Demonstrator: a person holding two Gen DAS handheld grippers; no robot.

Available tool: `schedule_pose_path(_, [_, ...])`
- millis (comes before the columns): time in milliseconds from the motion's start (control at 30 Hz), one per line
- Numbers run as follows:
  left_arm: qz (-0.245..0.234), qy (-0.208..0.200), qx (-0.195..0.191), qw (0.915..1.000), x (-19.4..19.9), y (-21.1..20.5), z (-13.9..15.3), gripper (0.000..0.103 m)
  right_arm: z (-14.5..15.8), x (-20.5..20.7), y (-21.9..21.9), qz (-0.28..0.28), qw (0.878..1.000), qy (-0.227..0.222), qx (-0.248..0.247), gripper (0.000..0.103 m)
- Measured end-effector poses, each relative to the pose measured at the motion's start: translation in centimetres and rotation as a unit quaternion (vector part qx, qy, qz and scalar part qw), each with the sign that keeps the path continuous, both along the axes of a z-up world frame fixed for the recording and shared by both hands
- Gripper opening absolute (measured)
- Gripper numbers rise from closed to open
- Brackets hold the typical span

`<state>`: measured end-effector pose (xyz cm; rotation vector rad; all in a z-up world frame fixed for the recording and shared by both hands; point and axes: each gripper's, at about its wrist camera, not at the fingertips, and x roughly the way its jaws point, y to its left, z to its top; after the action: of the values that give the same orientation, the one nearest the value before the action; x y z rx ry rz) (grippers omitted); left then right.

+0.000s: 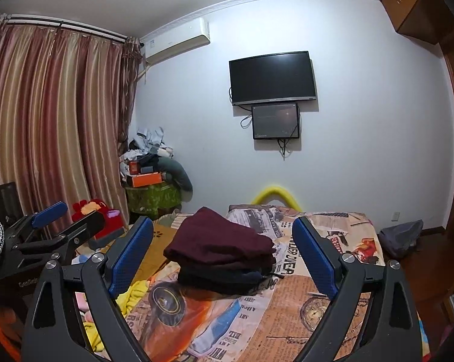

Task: Fold large clothes

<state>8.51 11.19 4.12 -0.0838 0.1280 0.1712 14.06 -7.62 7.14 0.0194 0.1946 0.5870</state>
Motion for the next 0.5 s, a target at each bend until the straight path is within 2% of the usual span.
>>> schedule_pose_path(500, [-0.01,0.008,-0.007,0.9999,0.49,-0.02,-0.01,0.103,0.2,-0.41,-0.99,-0.004,1.0,0.002,0.009,0.092])
